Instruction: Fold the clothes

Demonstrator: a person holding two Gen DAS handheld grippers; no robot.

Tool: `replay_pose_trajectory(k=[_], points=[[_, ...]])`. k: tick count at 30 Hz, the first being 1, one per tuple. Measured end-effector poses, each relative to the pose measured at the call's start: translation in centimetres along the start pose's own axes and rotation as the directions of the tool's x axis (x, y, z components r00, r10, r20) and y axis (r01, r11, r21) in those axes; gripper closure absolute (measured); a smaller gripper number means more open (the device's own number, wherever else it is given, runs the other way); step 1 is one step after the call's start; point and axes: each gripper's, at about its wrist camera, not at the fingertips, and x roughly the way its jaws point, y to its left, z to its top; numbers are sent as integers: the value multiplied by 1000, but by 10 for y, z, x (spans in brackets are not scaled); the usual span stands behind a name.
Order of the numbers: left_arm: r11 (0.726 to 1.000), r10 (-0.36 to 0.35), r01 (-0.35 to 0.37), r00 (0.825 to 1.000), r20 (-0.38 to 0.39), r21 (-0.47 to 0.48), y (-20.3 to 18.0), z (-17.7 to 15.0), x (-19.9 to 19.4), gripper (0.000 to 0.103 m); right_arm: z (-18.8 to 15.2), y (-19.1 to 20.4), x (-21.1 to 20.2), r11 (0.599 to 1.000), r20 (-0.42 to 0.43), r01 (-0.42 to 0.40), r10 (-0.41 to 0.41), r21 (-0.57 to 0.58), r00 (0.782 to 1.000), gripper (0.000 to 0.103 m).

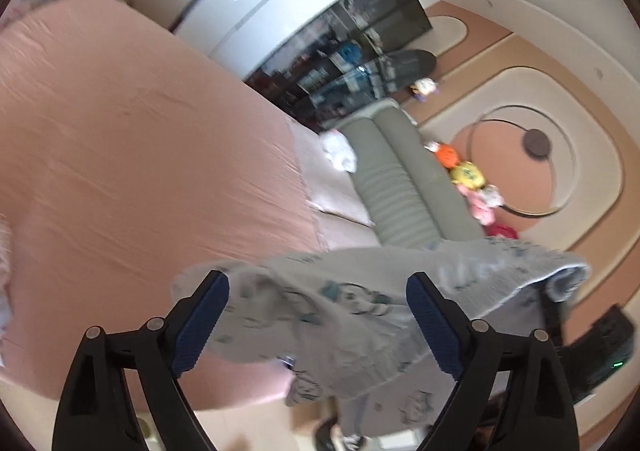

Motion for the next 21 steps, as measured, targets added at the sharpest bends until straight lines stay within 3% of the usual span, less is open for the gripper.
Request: replay_pose_trajectory(k=[3, 7, 11, 14, 18, 21], points=[[995, 76, -78, 997, 33, 58, 4, -6, -1, 10, 7, 4, 4, 1000, -7, -18, 18, -10, 1000, 99], [969, 139, -165, 980, 146, 184, 4, -23, -7, 10, 17, 3, 10, 999, -15, -50, 50, -7, 999, 99], [941, 111, -173, 970, 217, 291, 6, -46, -10, 10, 26, 3, 13, 997, -21, -71, 71, -6, 997, 99], [941, 93, -157, 972, 216, 301, 9, -59, -7, 10, 35, 6, 12, 998, -16, -62, 62, -30, 998, 99], [925, 104, -205, 946, 307, 319, 9, -79, -11, 10, 42, 7, 12, 997, -26, -76, 76, -21, 997, 99], [931, 101, -206, 939, 329, 301, 13, -88, -14, 10, 48, 9, 12, 996, -33, -86, 85, -15, 996, 99]])
